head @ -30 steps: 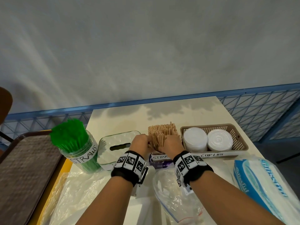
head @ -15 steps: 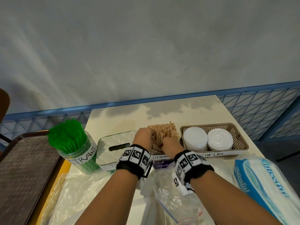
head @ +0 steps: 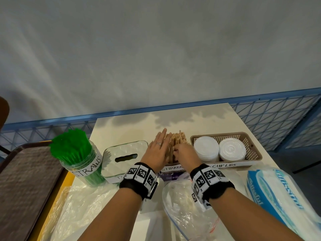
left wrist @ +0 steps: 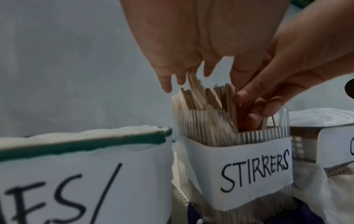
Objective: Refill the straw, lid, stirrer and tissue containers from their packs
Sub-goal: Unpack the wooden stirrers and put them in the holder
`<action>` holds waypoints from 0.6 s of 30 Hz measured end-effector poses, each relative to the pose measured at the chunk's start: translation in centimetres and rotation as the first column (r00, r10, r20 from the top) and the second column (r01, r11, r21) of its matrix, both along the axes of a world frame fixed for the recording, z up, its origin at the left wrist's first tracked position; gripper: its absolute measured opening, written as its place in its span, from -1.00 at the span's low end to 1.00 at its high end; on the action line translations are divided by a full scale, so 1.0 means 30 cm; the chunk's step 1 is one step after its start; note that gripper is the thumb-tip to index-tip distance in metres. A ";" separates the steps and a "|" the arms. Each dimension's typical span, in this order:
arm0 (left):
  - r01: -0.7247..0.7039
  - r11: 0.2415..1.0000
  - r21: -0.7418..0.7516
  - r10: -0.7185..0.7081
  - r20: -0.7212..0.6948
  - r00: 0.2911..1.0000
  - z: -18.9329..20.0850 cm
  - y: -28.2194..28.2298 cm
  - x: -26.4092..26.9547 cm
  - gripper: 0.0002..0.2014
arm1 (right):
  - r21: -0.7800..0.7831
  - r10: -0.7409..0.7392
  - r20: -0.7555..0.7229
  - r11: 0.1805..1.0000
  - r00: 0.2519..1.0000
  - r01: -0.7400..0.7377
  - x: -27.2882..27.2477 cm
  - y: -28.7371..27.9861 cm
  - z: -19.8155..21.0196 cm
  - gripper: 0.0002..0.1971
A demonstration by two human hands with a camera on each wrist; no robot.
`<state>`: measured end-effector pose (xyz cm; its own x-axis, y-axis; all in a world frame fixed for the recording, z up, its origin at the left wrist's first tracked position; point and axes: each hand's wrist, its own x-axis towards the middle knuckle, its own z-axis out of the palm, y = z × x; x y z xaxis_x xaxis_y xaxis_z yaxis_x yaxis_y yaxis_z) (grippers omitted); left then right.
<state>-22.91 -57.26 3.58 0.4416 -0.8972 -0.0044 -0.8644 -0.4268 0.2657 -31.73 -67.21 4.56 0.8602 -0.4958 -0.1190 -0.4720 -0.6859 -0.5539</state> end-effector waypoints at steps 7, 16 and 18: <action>-0.095 0.991 0.096 0.098 -0.026 0.995 -0.002 0.000 -0.004 -0.27 | 0.035 -0.062 0.114 0.998 0.992 0.058 0.017 0.003 -0.014 -0.81; -0.025 0.976 0.216 0.007 0.083 0.996 0.017 -0.015 -0.008 -0.40 | -0.052 -0.022 0.060 0.998 0.998 0.025 0.019 -0.002 -0.003 -0.85; 0.057 0.976 0.208 -0.073 0.068 0.995 0.032 -0.016 -0.004 -0.42 | -0.087 -0.003 0.033 0.996 0.999 0.006 0.006 -0.004 -0.001 -0.86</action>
<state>-23.03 -57.74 4.53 0.3887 -0.9072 -0.1611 -0.9062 -0.4080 0.1111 -31.57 -67.33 4.52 0.8606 -0.5070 -0.0474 -0.4580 -0.7300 -0.5073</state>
